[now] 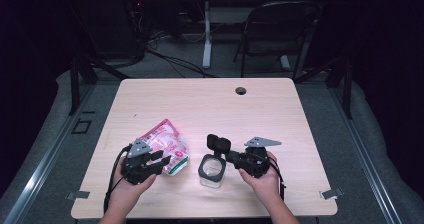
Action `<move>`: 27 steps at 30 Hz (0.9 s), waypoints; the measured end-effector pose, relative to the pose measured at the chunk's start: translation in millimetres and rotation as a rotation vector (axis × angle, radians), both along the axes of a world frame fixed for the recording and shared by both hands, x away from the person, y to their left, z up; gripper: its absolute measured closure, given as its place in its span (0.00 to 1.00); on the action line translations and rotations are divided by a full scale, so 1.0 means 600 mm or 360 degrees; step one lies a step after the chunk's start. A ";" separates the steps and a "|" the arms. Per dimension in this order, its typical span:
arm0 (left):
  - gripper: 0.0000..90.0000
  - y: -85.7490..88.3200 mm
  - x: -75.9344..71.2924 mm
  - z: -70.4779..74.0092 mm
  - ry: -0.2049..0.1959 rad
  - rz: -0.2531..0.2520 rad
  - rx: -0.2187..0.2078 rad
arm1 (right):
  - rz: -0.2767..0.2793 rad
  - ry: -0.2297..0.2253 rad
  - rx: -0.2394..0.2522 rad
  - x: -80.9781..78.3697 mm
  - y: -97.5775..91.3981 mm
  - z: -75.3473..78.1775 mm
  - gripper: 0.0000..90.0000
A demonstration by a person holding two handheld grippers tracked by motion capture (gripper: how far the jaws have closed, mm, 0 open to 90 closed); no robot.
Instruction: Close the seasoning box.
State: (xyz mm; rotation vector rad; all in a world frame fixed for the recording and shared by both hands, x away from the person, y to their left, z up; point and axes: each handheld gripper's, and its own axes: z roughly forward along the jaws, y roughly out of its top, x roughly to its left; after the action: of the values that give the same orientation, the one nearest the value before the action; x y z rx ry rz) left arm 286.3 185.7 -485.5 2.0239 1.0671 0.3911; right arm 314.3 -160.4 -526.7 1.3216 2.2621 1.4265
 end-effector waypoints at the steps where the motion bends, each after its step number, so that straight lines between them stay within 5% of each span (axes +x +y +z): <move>1: 0.69 0.000 0.000 -0.001 0.0001 0.0005 -0.0001 | -0.0006 0.0000 0.0006 -0.001 -0.001 0.001 0.83; 12: 0.63 0.008 0.005 0.000 0.0010 -0.0027 0.0030 | -0.0019 -0.0007 0.0001 -0.011 -0.013 0.005 0.74; 27: 0.53 0.071 -0.008 -0.054 0.0044 0.0048 0.0135 | -0.0030 0.0028 0.0007 -0.009 -0.023 0.001 0.68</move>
State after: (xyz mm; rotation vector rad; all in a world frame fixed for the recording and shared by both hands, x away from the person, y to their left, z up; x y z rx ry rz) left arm 281.8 228.3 -518.0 2.0957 1.1159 0.4316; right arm 308.8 -174.2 -526.1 1.3583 2.2526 1.4204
